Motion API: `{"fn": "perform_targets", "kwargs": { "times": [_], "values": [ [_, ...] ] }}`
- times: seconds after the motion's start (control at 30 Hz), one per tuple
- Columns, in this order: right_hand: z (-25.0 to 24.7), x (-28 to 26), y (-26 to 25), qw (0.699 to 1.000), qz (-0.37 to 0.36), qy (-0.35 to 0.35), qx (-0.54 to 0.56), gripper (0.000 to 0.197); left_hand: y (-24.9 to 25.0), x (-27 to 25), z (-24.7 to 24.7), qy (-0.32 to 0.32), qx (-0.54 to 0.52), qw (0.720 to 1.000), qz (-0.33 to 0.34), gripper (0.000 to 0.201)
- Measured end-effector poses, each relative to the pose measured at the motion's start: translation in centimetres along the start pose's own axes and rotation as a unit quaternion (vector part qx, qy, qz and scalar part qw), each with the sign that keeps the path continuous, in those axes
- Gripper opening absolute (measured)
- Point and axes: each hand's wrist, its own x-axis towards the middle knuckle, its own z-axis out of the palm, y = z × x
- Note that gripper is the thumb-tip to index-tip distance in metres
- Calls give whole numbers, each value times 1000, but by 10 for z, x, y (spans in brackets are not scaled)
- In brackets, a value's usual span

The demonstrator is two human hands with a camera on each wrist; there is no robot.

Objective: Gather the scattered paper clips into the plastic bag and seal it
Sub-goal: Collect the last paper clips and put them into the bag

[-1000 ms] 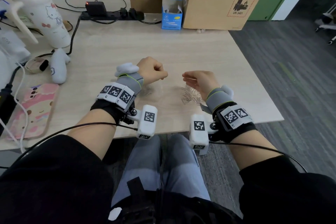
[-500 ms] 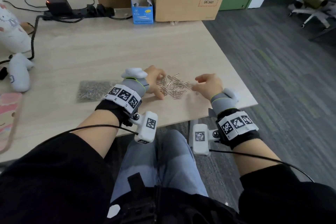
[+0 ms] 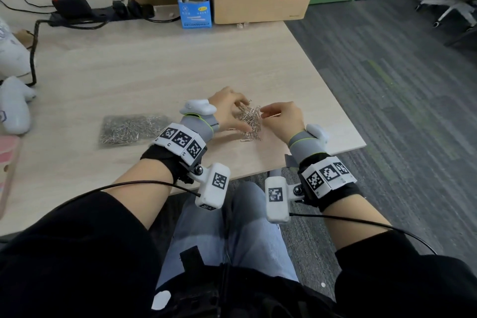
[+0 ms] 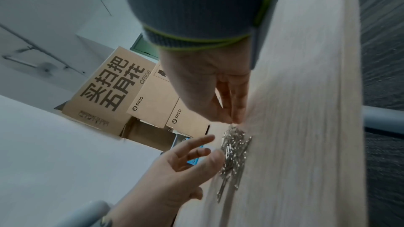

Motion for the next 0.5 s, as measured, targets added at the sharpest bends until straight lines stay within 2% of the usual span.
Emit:
{"fn": "perform_targets", "kwargs": {
  "times": [0.07,0.13,0.17,0.2,0.27,0.3,0.4,0.5],
  "values": [
    [0,3,4,999,10,30,30,30,1,0,1,-9,59,998,9,88],
    [2,4,8,991,40,30,126,31,2,-2,6,-35,103,994,17,105],
    [4,4,10,974,68,24,214,32,2,-2,9,-47,111,993,21,109],
    [5,2,10,944,98,13,314,33,3,-2,11,-50,113,992,27,109],
    [7,0,11,870,133,-11,476,34,3,1,15,-44,89,994,39,97],
    [8,-1,11,843,141,-16,519,34,2,4,16,-36,66,996,43,87],
    [7,-2,12,799,158,-35,579,35,0,9,19,-2,8,998,54,57],
    [6,1,11,783,177,-51,595,26,-1,12,22,32,-13,998,53,34]
  ]
}}
